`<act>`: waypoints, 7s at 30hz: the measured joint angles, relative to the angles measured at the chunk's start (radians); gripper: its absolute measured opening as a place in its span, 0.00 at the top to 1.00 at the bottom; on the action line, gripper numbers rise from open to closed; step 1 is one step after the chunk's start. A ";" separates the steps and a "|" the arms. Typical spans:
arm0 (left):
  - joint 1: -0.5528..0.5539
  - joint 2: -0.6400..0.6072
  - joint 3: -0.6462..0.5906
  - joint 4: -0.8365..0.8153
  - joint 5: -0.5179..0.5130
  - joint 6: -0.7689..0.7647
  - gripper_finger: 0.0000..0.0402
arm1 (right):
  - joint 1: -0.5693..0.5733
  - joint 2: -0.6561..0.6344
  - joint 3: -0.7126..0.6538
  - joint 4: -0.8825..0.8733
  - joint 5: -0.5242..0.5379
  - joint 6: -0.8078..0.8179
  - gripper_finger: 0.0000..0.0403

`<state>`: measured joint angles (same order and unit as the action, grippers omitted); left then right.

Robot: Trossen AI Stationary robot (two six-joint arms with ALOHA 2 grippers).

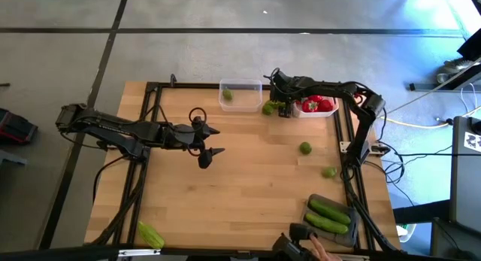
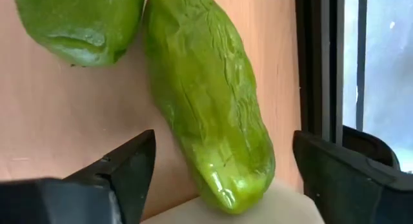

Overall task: Sort produce into baskets
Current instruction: Put the green cucumber into the black bin, then put the green lime into the transparent bin

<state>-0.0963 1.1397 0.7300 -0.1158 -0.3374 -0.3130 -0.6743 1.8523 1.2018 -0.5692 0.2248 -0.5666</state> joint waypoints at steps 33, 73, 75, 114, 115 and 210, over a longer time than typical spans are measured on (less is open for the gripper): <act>-0.002 0.000 0.000 0.003 0.000 0.010 0.14 | 0.008 0.048 0.007 0.001 -0.003 0.016 0.65; -0.048 -0.099 0.000 -0.038 -0.016 0.111 0.14 | 0.563 -0.528 0.062 -0.515 -0.052 0.553 0.65; -0.048 -0.099 0.000 -0.038 -0.016 0.115 0.14 | 0.625 -0.558 0.039 -0.535 -0.089 0.626 0.65; -0.045 -0.098 0.000 -0.003 -0.015 0.076 0.14 | 1.737 -0.529 -0.091 -0.533 -0.046 2.067 0.65; -0.045 -0.098 0.000 0.001 -0.015 0.076 0.14 | 1.746 -0.512 -0.091 -0.524 -0.051 2.088 0.65; -0.021 -0.098 0.000 -0.008 0.005 0.097 0.14 | 0.690 -0.438 -0.402 -0.438 -0.007 1.232 0.32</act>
<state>-0.1177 1.0412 0.7296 -0.1242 -0.3328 -0.2157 0.0158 1.4147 0.8001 -1.0071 0.2179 0.6651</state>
